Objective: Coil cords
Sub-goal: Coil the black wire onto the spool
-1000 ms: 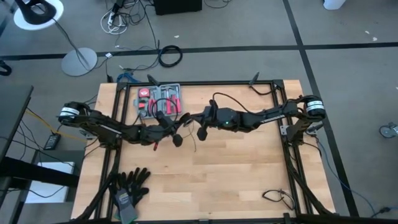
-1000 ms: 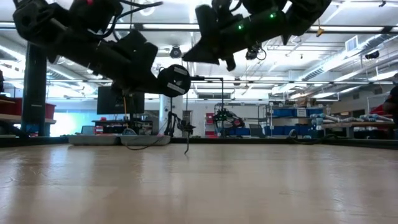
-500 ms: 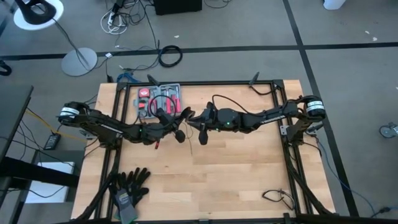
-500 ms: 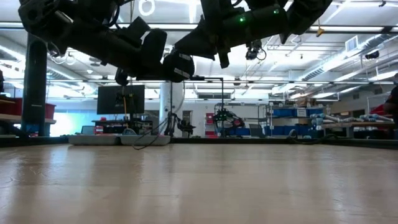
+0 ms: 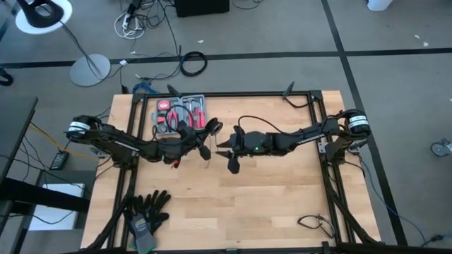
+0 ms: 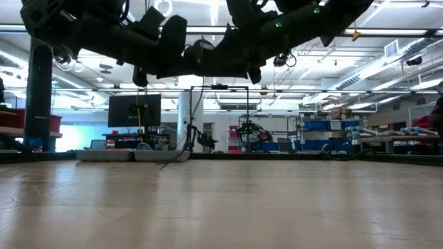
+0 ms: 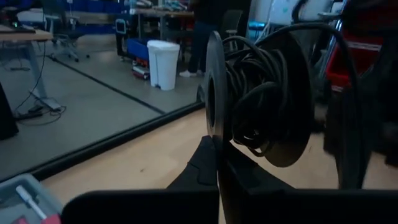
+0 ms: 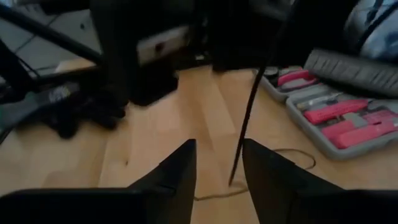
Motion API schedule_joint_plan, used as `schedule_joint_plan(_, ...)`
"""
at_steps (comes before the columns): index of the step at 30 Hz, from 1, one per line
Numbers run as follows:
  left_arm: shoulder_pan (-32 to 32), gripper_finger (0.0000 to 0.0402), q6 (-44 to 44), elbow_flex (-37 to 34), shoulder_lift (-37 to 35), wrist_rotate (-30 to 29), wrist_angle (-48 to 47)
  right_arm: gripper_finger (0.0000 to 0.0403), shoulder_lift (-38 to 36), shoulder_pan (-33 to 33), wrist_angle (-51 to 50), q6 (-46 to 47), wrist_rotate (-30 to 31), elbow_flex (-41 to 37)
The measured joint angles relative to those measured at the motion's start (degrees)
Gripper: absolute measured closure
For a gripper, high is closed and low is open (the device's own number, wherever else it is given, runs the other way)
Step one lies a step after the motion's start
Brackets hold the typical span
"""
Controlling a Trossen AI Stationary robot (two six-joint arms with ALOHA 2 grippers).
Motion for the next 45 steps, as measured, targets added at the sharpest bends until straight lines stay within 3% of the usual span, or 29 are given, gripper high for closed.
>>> schedule_joint_plan(8, 0.04, 0.0402, 2.22, 0.00, 0.00, -0.16, 4.33, 0.0277, -0.02, 2.76, 4.19, -0.42, 6.12, -2.70)
schedule_joint_plan(18, 1.93, 0.0402, 1.67, 0.00, 0.00, 5.32, 9.33, 0.0305, 0.60, 3.19, 9.45, -5.05, 6.51, -2.81)
schedule_joint_plan(26, 1.88, 0.0402, 1.92, 0.00, 0.00, 5.32, 6.74, 0.0384, 0.45, 3.26, 0.16, -4.30, 11.79, -2.91)
schedule_joint_plan(32, 1.86, 0.0402, 1.67, -0.61, 0.00, 5.30, 5.76, 0.0400, 0.24, 4.94, -4.62, 0.42, 12.38, -3.94)
schedule_joint_plan(39, 1.90, 0.0402, -3.63, -5.74, 0.00, 4.44, 9.79, 0.0402, -5.10, 7.27, -0.66, 10.64, 12.21, -16.32)
schedule_joint_plan(42, 1.86, 0.0402, -4.13, -8.09, 0.00, 4.25, 12.83, 0.0402, -10.40, 8.37, 9.85, 13.44, 11.74, -26.72)
schedule_joint_plan(45, 1.40, 0.0402, -4.05, -9.03, 0.02, 3.99, 13.63, 0.0402, -15.05, 9.32, 26.49, 13.20, 10.18, -38.28)
